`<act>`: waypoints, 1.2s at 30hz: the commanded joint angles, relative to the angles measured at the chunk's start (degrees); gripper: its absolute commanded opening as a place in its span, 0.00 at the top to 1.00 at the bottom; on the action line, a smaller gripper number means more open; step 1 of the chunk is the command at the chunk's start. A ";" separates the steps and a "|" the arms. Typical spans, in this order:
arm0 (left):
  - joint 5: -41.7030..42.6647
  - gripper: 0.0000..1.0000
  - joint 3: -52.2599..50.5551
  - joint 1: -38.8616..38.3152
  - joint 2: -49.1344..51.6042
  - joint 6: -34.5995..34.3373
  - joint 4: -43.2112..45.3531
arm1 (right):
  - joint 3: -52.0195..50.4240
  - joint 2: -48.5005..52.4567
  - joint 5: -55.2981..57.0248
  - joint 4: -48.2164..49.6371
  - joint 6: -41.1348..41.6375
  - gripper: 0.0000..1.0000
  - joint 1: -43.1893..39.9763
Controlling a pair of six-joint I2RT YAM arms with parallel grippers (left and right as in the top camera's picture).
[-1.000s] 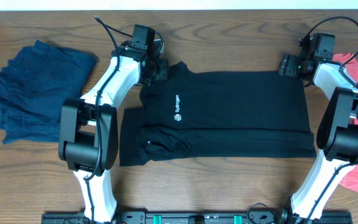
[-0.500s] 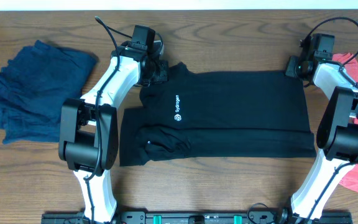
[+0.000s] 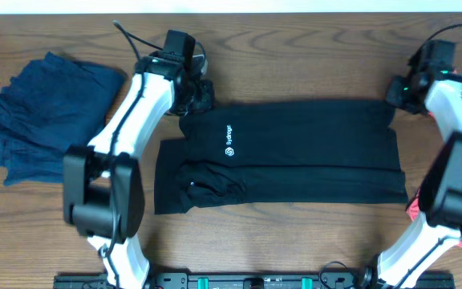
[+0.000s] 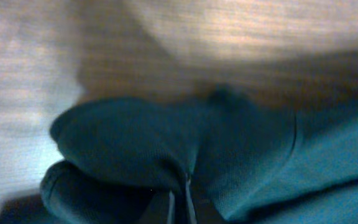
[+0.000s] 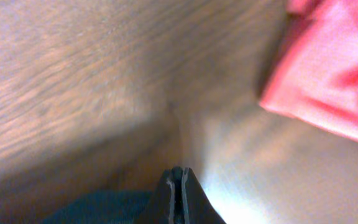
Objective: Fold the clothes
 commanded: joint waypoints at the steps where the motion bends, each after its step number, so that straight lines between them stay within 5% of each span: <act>1: -0.31 0.94 0.55 0.24 -3.19 -0.26 -5.05 | 0.07 -6.29 2.03 -4.98 0.98 0.99 -0.61; 15: -0.31 0.94 -0.09 0.00 -3.93 -0.26 -32.22 | 0.04 -11.58 11.67 -37.03 0.96 0.99 -0.61; 36: -6.12 0.94 -9.90 -6.16 -3.93 -3.15 -32.15 | -6.03 -11.56 15.93 -36.24 0.83 0.99 -0.63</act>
